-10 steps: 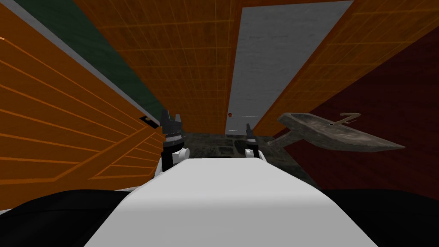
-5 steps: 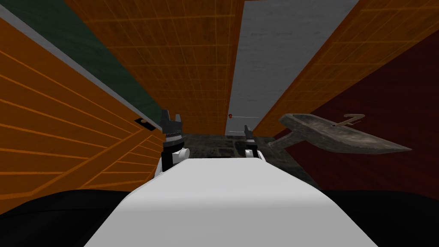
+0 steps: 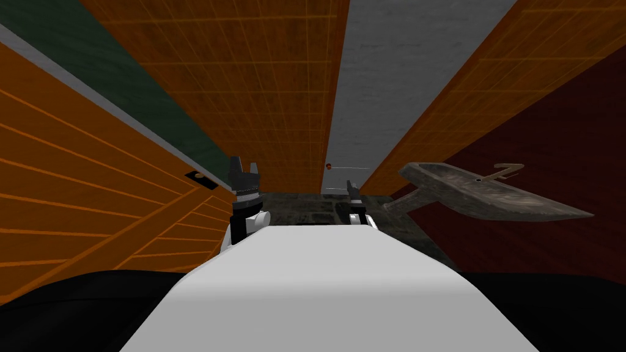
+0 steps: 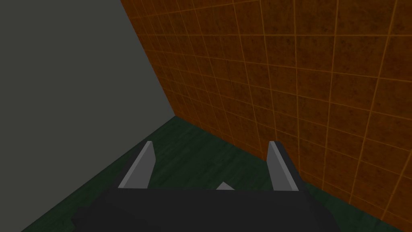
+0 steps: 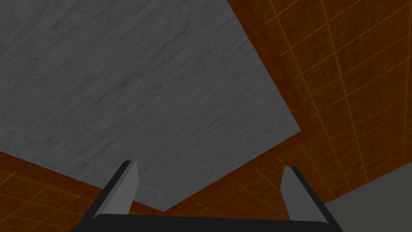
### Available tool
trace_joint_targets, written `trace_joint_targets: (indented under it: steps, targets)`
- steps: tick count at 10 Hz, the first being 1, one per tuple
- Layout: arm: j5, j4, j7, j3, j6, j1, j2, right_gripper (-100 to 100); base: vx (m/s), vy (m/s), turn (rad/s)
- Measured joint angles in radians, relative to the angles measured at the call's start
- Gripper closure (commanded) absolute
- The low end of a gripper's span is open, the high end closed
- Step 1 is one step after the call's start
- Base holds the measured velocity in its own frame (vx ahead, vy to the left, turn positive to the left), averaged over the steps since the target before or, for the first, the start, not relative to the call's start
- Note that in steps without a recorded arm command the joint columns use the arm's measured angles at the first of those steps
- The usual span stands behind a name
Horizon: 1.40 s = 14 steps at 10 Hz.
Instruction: Pull the door open
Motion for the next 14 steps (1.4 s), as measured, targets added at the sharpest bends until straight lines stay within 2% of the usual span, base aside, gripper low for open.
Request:
trace_joint_targets:
  steps: [5,8,14]
  targets:
    - [0.045,0.118,0.087,-0.028,-0.029,-0.035,-0.014,-100,0.099,0.034,-0.024]
    - [0.074,0.193,0.145,-0.043,-0.047,-0.062,-0.013,-100,0.098,0.023,-0.032]
    - [0.127,0.317,0.247,-0.071,-0.075,-0.097,-0.018,-100,0.097,0.031,-0.027]
